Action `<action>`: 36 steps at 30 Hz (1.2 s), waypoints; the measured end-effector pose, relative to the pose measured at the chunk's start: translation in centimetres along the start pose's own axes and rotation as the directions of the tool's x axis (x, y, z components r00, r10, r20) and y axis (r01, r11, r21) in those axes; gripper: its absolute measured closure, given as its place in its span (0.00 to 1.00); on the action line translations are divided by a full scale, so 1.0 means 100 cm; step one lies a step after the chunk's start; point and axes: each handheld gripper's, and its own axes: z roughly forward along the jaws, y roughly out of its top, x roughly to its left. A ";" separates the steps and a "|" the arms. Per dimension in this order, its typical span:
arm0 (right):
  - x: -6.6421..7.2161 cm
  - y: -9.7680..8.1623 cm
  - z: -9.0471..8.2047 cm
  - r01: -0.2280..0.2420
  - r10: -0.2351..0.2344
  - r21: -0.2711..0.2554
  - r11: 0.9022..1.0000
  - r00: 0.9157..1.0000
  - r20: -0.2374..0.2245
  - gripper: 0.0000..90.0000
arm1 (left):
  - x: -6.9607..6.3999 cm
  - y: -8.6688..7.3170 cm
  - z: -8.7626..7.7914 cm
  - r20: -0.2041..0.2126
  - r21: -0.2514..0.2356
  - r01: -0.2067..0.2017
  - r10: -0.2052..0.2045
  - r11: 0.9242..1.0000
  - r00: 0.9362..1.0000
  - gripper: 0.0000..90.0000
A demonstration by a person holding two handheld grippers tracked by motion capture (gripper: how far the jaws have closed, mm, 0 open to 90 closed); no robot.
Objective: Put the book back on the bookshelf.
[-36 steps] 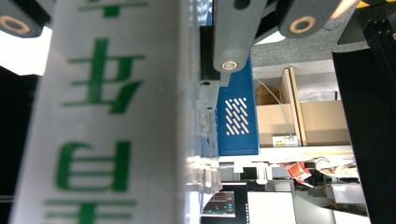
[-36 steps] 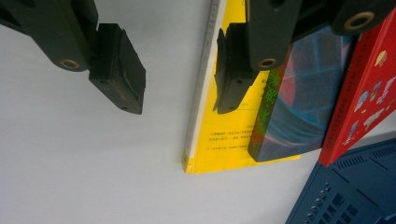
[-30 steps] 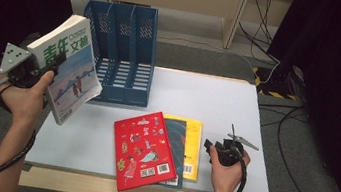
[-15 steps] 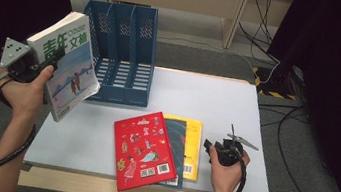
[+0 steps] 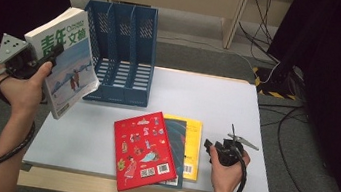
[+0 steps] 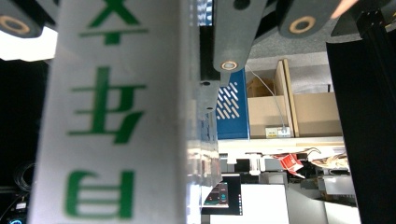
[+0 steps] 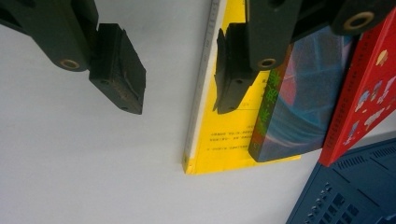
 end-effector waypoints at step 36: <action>-0.002 0.000 0.000 0.003 -0.003 -0.004 1.000 1.000 0.004 0.59 | 0.005 0.016 0.042 -0.035 -0.037 0.006 -0.008 0.999 0.999 0.82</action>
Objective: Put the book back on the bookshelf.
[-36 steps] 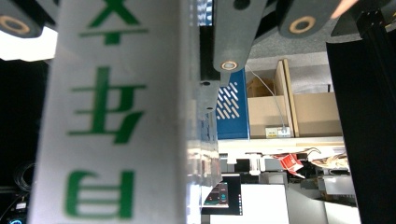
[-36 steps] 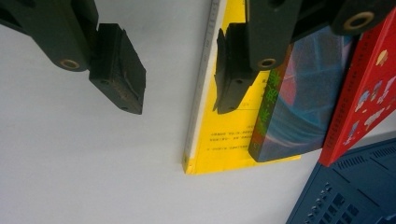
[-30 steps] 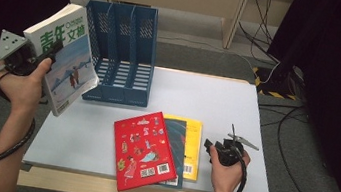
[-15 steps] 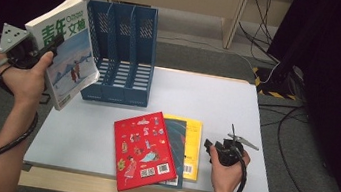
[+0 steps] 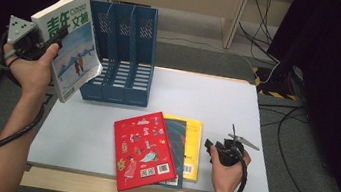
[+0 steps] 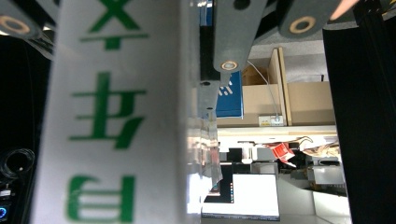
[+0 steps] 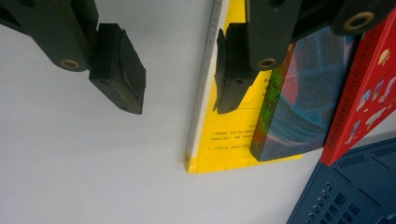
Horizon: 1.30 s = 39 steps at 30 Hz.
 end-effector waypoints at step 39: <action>0.000 0.001 -0.001 -0.008 0.008 -0.008 1.000 1.000 -0.009 0.59 | -0.001 0.004 0.050 -0.019 0.002 -0.022 0.022 1.000 1.000 0.82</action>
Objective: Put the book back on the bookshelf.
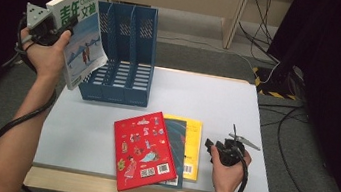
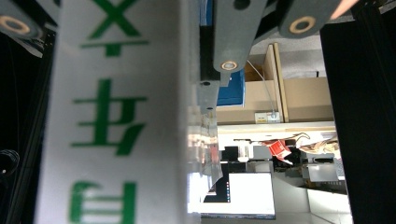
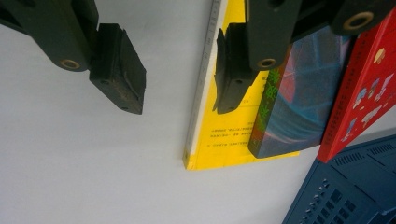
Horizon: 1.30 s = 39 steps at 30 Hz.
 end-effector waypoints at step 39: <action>-0.002 0.000 0.001 0.011 -0.011 0.005 1.000 1.000 0.003 0.59 | 0.011 -0.015 0.045 -0.038 0.028 -0.010 0.011 1.000 0.999 0.82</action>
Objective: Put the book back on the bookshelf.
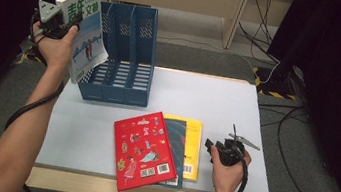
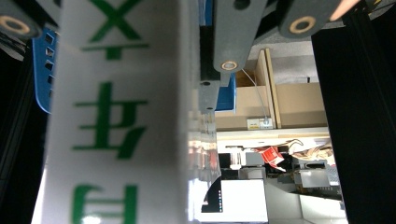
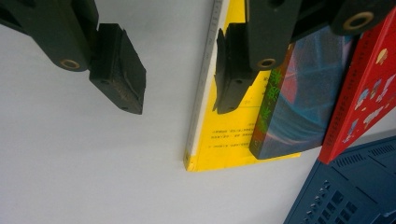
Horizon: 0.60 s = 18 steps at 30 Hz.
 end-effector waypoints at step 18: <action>-0.001 0.001 0.000 -0.006 0.006 -0.005 1.000 1.000 -0.004 0.59 | 0.001 -0.008 0.022 -0.014 0.026 -0.007 0.007 1.000 1.000 0.82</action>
